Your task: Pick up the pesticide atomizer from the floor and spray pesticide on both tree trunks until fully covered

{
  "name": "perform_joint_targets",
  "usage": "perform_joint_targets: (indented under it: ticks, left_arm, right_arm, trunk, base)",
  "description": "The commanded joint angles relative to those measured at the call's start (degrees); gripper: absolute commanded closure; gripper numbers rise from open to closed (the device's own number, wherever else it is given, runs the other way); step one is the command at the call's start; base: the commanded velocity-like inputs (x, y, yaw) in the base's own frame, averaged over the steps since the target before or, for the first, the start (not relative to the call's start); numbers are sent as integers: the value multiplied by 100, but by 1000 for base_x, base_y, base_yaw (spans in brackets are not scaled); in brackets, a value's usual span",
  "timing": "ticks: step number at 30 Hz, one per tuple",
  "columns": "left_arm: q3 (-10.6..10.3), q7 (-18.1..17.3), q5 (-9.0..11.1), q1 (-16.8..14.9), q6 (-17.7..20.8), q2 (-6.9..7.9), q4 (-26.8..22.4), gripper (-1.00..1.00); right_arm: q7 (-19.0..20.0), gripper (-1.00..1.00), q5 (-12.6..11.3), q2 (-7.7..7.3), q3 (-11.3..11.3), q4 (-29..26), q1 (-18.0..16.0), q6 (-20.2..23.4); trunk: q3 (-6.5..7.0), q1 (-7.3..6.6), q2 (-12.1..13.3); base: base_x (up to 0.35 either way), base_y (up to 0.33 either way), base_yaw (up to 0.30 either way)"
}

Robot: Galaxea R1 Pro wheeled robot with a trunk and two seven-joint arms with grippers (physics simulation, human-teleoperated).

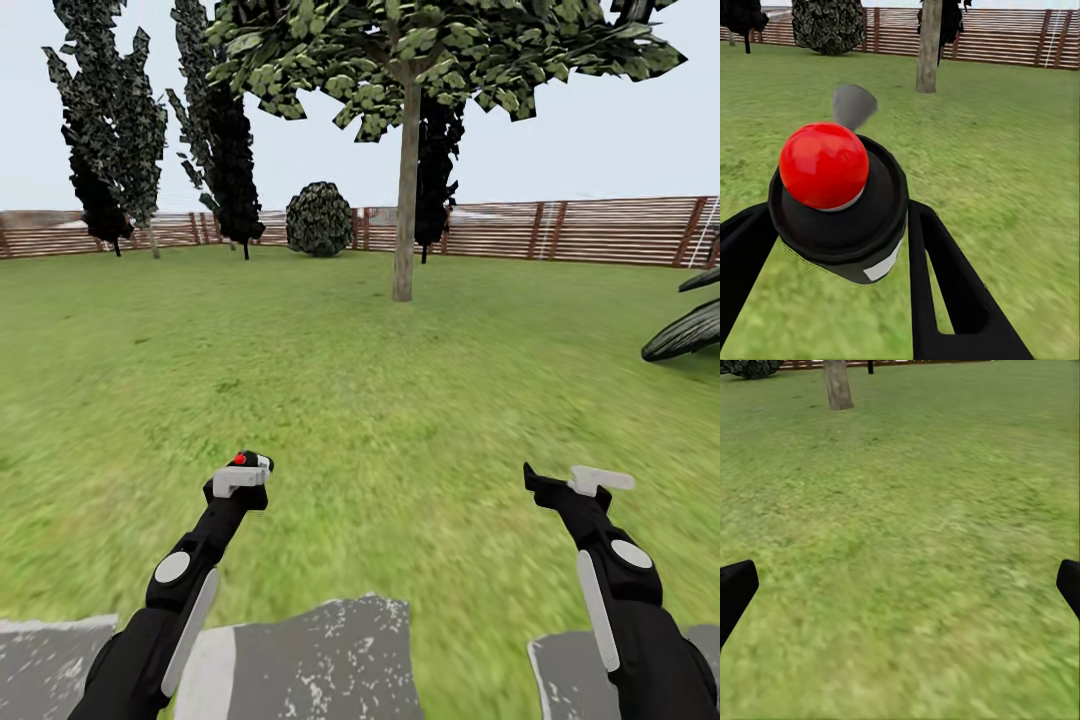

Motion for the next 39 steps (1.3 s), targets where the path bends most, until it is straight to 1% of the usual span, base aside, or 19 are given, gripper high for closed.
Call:
perform_joint_targets:
  ticks: [1, 21, 30, 39]
  left_arm:
    - [4, -21, 40, -2, 35, -1, -8, 100]
    - [4, -21, 40, -2, 38, -1, -9, 100]
    - [4, -21, 40, -2, 35, -1, -8, 100]
    - [4, -21, 40, -2, 37, -1, -9, 100]
  right_arm:
    - [15, -100, -4, 0, -5, -8, -3, 32]
    - [15, -100, 1, -2, 13, 16, -3, 32]
    - [15, -100, 3, -3, 13, 9, -4, 32]
    - [15, -100, 1, 0, 13, 18, -3, 32]
  trunk:
    - [2, 2, -2]
    - [21, 2, -2]
    - [77, 2, -2]
    - [84, 2, -2]
  base:
    - [329, 0, 0]
    - [329, 0, 0]
    - [329, 0, 0]
    - [329, 0, 0]
